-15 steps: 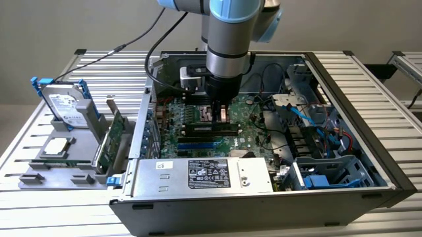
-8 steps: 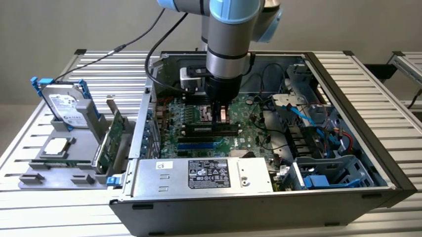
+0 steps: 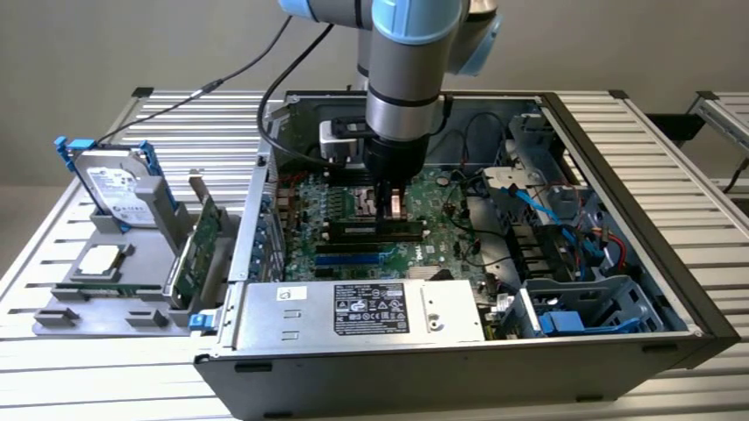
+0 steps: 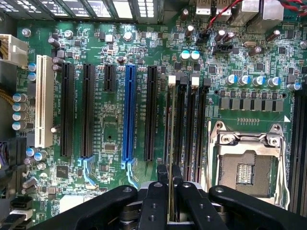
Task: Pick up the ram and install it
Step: 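Insert the ram into the slot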
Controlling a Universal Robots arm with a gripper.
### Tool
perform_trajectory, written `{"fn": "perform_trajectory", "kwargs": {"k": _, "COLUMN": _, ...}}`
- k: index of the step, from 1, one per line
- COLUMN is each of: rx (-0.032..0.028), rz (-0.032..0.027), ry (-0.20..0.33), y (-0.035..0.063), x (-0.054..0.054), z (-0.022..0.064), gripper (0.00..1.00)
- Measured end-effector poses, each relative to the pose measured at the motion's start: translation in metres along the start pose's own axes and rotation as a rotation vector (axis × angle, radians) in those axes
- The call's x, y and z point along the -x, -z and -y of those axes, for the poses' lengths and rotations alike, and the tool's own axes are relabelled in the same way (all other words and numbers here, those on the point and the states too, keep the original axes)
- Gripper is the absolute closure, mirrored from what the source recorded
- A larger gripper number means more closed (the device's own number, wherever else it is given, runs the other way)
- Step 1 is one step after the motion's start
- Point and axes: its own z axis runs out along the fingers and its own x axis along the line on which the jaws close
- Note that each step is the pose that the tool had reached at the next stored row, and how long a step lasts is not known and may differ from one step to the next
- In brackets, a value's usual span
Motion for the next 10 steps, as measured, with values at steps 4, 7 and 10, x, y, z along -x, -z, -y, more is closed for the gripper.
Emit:
{"fn": "perform_trajectory", "kwargs": {"k": 4, "rx": 0.0001, "rz": 0.0002, "ry": -0.006, "y": -0.0008, "x": 0.0, "z": 0.0, "gripper": 0.85}}
{"fn": "perform_trajectory", "kwargs": {"k": 7, "rx": 0.0002, "rz": 0.0003, "ry": -0.009, "y": -0.0014, "x": 0.0, "z": 0.0, "gripper": 0.85}}
{"fn": "perform_trajectory", "kwargs": {"k": 10, "rx": 0.0002, "rz": 0.0005, "ry": -0.011, "y": -0.0023, "x": 0.0, "z": 0.0, "gripper": 0.85}}
